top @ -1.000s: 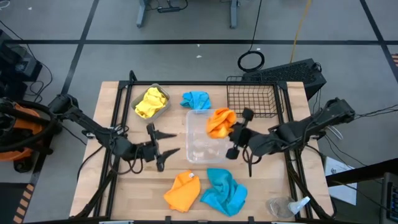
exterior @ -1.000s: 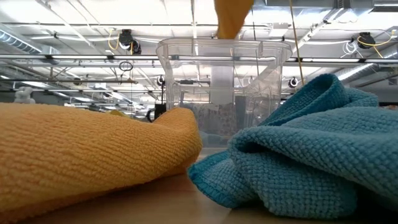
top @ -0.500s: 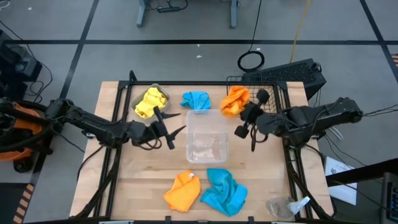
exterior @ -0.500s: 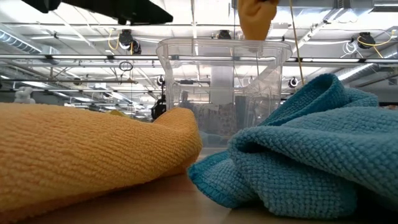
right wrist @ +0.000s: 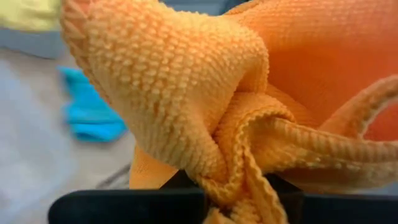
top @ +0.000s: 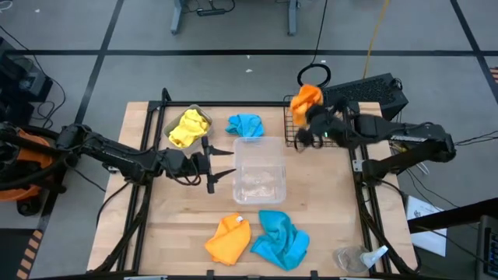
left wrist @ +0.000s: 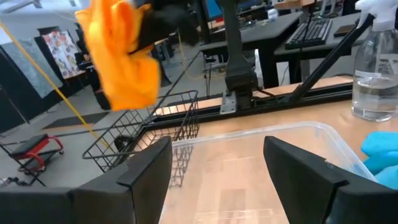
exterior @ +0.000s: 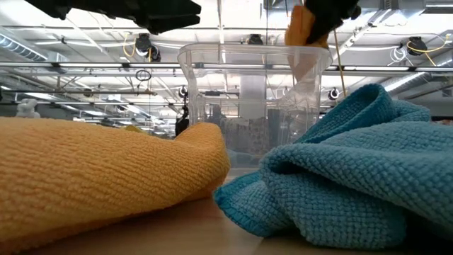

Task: Sort microfiber towel by color & place in baskets
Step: Put the top orange towel into the black wire basket

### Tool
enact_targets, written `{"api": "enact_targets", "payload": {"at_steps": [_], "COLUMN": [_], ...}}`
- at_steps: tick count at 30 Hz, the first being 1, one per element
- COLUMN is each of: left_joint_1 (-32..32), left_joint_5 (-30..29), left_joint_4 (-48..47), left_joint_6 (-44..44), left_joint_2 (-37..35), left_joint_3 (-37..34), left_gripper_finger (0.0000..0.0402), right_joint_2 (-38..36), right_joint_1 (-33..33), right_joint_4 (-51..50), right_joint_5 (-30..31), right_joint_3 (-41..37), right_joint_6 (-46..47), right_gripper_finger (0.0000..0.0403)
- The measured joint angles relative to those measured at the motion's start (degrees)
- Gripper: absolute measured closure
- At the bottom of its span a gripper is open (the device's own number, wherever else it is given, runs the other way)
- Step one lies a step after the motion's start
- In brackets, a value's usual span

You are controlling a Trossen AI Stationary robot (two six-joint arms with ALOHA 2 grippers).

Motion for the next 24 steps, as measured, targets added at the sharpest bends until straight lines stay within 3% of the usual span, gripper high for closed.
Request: {"api": "enact_targets", "payload": {"at_steps": [3, 9, 16, 24], "left_joint_1": [0.0, 0.0, 0.0, 0.0], "left_joint_5": [0.7, 2.9, 2.9, 2.9], "left_joint_4": [-0.2, -0.4, -1.5, -1.7], "left_joint_6": [-1.7, -1.7, -1.7, -1.7], "left_joint_2": [0.0, 0.0, 0.0, 0.0], "left_joint_3": [0.0, 0.0, 0.0, 0.0], "left_gripper_finger": [0.0143, 0.0143, 0.0143, 0.0143], "right_joint_2": [0.5, 4.2, 9.6, 11.8], "right_joint_1": [-6.5, -15.5, -20.9, -26.6], "right_joint_4": [-0.6, -7.4, -17.6, -19.6], "right_joint_5": [-2.3, -12.4, -11.0, -14.1], "right_joint_3": [0.0, 0.0, -0.1, -0.5], "right_joint_6": [-0.5, 1.7, 2.0, 2.7], "right_gripper_finger": [0.039, 0.0389, 0.0389, 0.0386]}}
